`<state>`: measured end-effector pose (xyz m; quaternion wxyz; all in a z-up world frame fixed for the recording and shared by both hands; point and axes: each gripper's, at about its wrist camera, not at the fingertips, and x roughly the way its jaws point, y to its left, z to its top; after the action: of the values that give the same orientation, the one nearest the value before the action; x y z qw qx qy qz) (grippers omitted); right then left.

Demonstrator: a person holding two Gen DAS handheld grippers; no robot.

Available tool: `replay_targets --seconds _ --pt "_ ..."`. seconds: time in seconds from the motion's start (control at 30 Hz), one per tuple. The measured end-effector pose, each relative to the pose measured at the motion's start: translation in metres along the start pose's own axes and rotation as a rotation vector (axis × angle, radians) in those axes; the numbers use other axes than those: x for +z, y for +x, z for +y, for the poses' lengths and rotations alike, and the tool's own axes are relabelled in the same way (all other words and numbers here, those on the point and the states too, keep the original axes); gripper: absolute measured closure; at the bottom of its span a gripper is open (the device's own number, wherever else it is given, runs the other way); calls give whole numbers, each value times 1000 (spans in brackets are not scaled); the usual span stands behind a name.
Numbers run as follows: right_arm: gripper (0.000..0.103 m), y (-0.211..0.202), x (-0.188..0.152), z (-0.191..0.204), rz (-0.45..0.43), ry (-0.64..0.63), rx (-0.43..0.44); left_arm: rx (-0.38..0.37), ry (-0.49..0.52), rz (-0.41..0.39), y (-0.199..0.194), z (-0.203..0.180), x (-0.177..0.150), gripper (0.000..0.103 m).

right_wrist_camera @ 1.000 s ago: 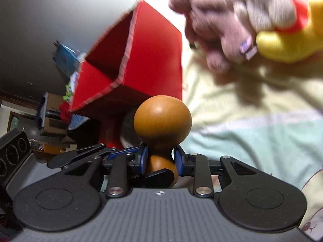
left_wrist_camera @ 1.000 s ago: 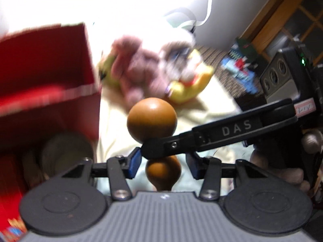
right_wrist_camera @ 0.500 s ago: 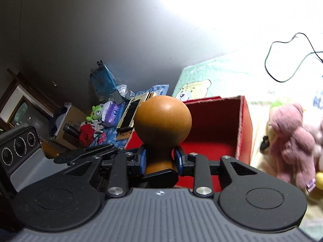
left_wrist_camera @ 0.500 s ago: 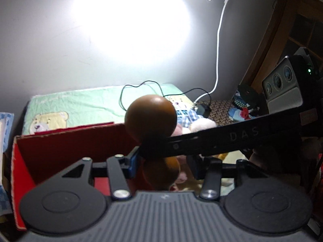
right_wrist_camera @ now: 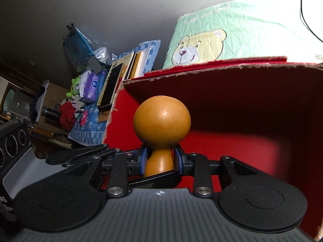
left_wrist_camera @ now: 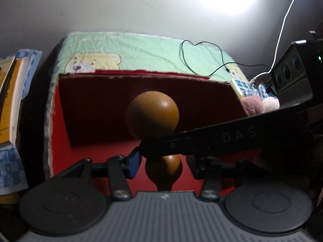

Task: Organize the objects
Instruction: 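Lower the gourd into the red box and open the right gripper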

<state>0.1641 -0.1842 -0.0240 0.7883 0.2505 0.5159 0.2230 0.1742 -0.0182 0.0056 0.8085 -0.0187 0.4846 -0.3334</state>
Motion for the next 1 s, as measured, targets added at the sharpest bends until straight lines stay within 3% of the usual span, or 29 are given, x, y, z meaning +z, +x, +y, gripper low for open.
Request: replay_targets --seconds 0.13,0.23,0.47,0.6,0.8,0.93,1.0 --pt "73 23 6 -3 64 46 -6 59 9 52 11 8 -2 55" --pt "72 39 14 -2 103 79 -30 63 -7 76 13 14 -7 54" --pt "69 63 22 4 192 115 -64 230 110 87 18 -9 -18 49" --pt "69 65 23 -8 189 160 -55 258 129 83 12 -15 -23 49" --pt "68 72 20 -16 219 194 -84 259 116 17 -19 -21 -38 47" --pt "67 78 18 -10 246 171 2 285 73 -15 -33 -15 -45 47" --pt "62 77 18 -8 239 161 13 277 41 -19 -36 -7 -45 47"
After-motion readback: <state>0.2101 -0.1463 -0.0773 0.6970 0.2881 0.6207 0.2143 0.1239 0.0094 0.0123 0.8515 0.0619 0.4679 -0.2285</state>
